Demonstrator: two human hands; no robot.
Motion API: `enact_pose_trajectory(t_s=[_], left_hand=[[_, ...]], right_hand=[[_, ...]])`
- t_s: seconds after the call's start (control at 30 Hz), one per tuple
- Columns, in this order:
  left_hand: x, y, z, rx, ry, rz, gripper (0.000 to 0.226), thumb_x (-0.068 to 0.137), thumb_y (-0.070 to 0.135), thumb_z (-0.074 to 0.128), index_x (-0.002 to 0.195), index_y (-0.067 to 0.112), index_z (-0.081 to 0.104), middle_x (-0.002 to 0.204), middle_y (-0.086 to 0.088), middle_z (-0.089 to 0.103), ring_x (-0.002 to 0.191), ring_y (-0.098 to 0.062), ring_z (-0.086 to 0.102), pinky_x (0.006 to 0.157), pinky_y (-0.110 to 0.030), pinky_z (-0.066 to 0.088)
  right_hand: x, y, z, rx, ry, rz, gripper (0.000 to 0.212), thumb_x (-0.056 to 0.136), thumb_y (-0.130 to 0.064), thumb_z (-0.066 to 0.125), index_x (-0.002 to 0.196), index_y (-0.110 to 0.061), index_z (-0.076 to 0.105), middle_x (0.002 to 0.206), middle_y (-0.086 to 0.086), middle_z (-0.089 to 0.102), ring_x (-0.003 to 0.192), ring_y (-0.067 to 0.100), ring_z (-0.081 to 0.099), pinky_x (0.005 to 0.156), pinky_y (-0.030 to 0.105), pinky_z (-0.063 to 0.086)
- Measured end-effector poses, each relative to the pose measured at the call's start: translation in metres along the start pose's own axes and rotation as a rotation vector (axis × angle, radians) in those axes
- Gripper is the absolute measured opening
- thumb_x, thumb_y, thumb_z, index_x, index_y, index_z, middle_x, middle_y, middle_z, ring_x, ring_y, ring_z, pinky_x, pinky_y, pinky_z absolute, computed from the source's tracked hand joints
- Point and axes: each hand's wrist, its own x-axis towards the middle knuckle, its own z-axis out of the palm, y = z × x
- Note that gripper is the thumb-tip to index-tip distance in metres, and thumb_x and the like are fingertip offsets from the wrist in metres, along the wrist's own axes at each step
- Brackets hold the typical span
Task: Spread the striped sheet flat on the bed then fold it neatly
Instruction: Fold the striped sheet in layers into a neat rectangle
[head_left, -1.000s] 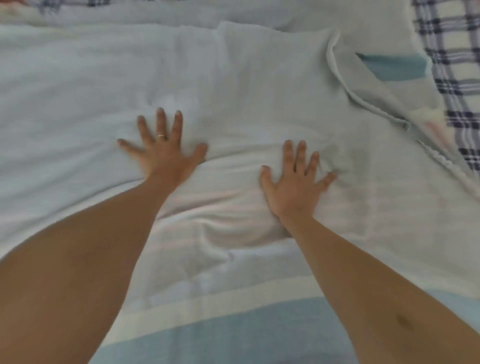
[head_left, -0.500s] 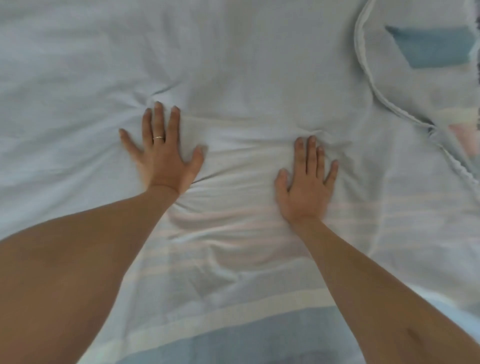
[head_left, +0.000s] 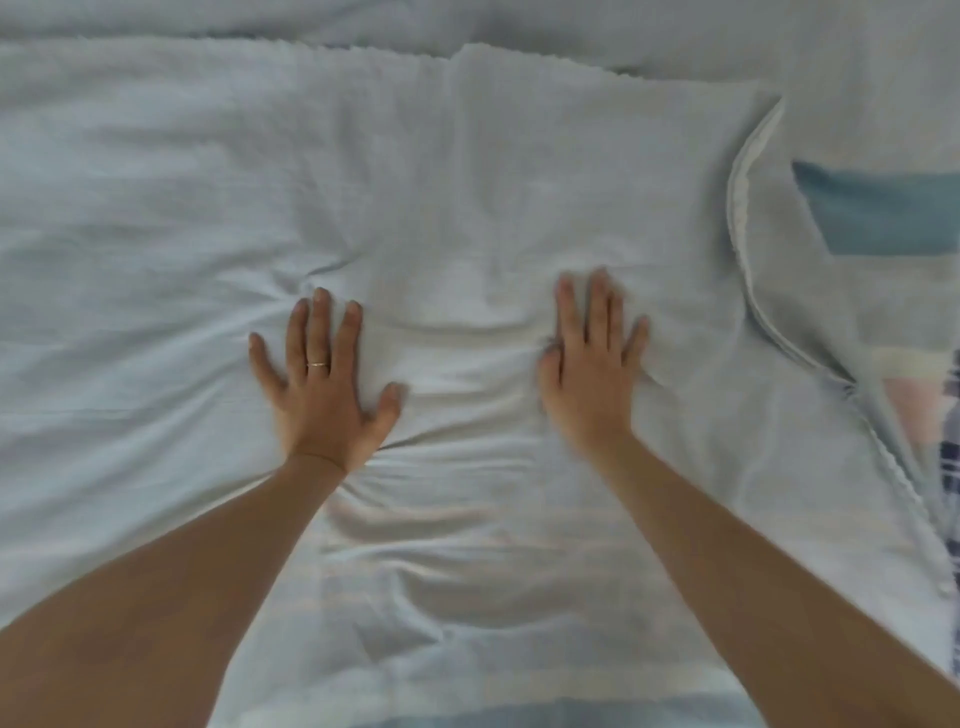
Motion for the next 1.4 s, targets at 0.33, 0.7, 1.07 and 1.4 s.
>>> enact_pose_trajectory(t_s=[0.33, 0.7, 1.07, 1.4], left_hand=[[0.003, -0.002, 0.004, 0.02, 0.101, 0.031, 0.084, 0.076, 0.062, 0.038, 0.146, 0.015, 0.031, 0.154, -0.015, 0.025, 0.142, -0.031, 0.021, 0.11, -0.064, 0.008], [0.053, -0.008, -0.025, -0.228, 0.17, -0.035, 0.04, 0.076, 0.048, 0.049, 0.107, 0.024, 0.046, 0.1, -0.012, 0.058, 0.09, -0.036, 0.054, 0.091, -0.043, 0.03], [0.244, -0.028, -0.1, 0.007, 0.134, 0.286, 0.03, 0.079, 0.023, 0.062, 0.107, 0.016, 0.058, 0.102, -0.001, 0.064, 0.099, -0.026, 0.055, 0.093, -0.038, 0.023], [0.179, -0.039, -0.06, -0.029, 0.241, 0.603, 0.025, 0.077, 0.003, 0.06, 0.099, 0.012, 0.052, 0.126, -0.011, 0.06, 0.109, -0.029, 0.058, 0.093, -0.038, 0.037]], right_hand=[[0.153, -0.035, -0.011, 0.005, 0.104, 0.04, 0.068, 0.088, -0.032, 0.029, 0.153, -0.027, 0.011, 0.161, 0.0, 0.009, 0.147, 0.021, 0.011, 0.118, 0.05, 0.002], [0.158, -0.036, -0.016, 0.06, 0.102, 0.028, 0.069, 0.086, -0.031, 0.026, 0.153, -0.023, 0.01, 0.16, 0.002, 0.01, 0.147, 0.023, 0.013, 0.117, 0.052, 0.003], [0.159, -0.038, -0.013, 0.09, 0.17, 0.04, 0.073, 0.082, -0.031, 0.028, 0.152, -0.017, 0.016, 0.16, 0.004, 0.014, 0.146, 0.022, 0.016, 0.117, 0.048, 0.001], [0.159, -0.034, -0.001, 0.117, 0.411, 0.023, 0.049, 0.083, -0.025, 0.038, 0.119, 0.007, 0.046, 0.122, 0.03, 0.053, 0.123, 0.031, 0.034, 0.11, 0.054, 0.019]])
